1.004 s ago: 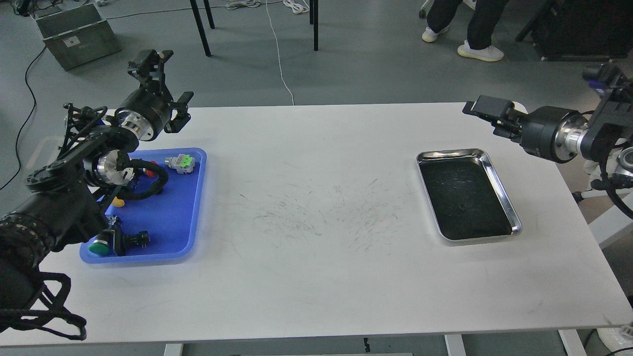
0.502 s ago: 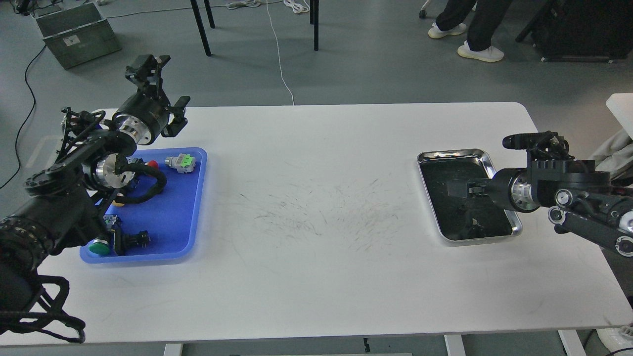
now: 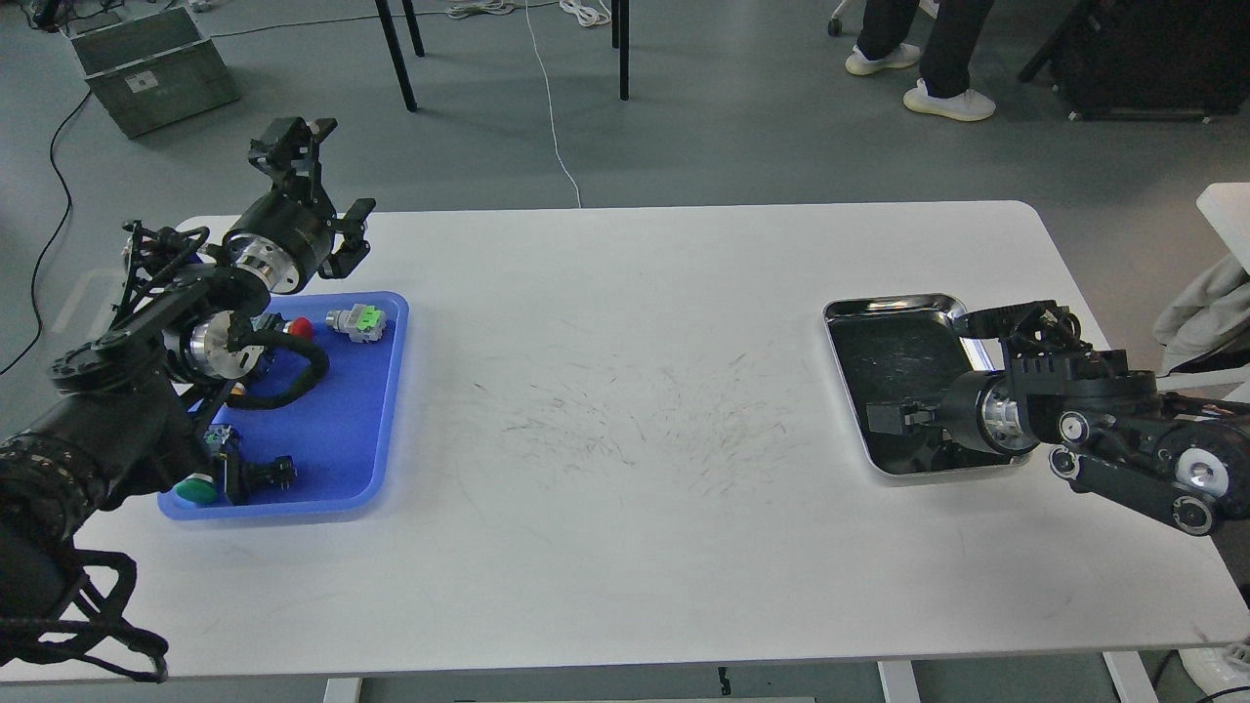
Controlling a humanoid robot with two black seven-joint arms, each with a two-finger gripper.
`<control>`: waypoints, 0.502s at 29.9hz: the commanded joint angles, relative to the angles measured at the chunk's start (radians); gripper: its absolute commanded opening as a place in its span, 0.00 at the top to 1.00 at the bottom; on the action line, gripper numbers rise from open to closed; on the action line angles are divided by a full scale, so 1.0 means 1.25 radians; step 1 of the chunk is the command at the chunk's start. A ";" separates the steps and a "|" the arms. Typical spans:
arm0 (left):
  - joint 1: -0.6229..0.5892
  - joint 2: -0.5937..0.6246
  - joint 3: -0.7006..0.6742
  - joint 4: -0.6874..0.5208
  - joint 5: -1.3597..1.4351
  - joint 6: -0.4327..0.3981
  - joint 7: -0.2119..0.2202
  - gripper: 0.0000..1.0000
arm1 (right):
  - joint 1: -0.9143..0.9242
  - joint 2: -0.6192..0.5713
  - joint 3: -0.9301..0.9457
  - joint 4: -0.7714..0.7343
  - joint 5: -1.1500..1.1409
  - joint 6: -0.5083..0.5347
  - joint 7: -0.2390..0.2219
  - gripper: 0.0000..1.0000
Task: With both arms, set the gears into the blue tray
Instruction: 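Grasp another small black part in the metal tray with the right gripper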
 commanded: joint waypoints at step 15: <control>0.001 0.000 0.001 0.000 0.000 0.001 0.000 0.02 | 0.006 -0.005 -0.025 -0.001 0.000 0.007 0.043 0.81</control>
